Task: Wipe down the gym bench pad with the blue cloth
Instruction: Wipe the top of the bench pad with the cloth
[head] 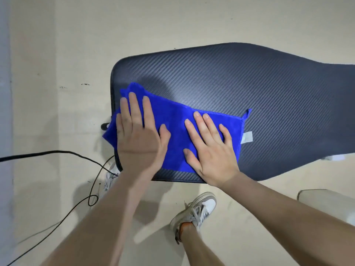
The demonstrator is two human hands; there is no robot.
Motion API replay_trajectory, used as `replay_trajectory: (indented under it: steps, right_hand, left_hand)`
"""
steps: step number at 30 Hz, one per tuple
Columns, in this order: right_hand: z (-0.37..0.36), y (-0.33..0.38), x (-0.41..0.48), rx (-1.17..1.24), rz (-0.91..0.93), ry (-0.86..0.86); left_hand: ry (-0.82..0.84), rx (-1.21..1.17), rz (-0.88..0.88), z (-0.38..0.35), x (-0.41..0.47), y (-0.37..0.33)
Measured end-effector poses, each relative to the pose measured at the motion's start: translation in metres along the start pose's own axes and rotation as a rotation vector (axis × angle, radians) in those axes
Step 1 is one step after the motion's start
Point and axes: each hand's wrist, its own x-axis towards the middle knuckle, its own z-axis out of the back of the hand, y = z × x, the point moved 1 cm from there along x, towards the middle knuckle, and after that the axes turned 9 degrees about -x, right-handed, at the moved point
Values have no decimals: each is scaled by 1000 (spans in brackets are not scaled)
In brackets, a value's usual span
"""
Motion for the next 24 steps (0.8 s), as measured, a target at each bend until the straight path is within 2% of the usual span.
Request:
replay_trajectory:
  steps: [4, 5, 9, 13, 18, 24]
  right_hand:
    - [8, -21, 39, -9, 159, -7]
    - [9, -29, 46, 6, 145, -15]
    - [5, -34, 39, 83, -103, -59]
    - [-8, -25, -10, 58, -211, -13]
    - [-23, -22, -77, 82, -118, 42]
    - [-31, -77, -93, 30, -38, 29]
  left_hand:
    - [5, 62, -124, 6, 46, 13]
    - [15, 72, -132, 5, 55, 9]
    - [11, 123, -103, 0, 69, -13]
    - [64, 76, -178, -14, 12, -37]
    - [157, 137, -261, -22, -53, -42]
    - [202, 200, -171, -28, -49, -77]
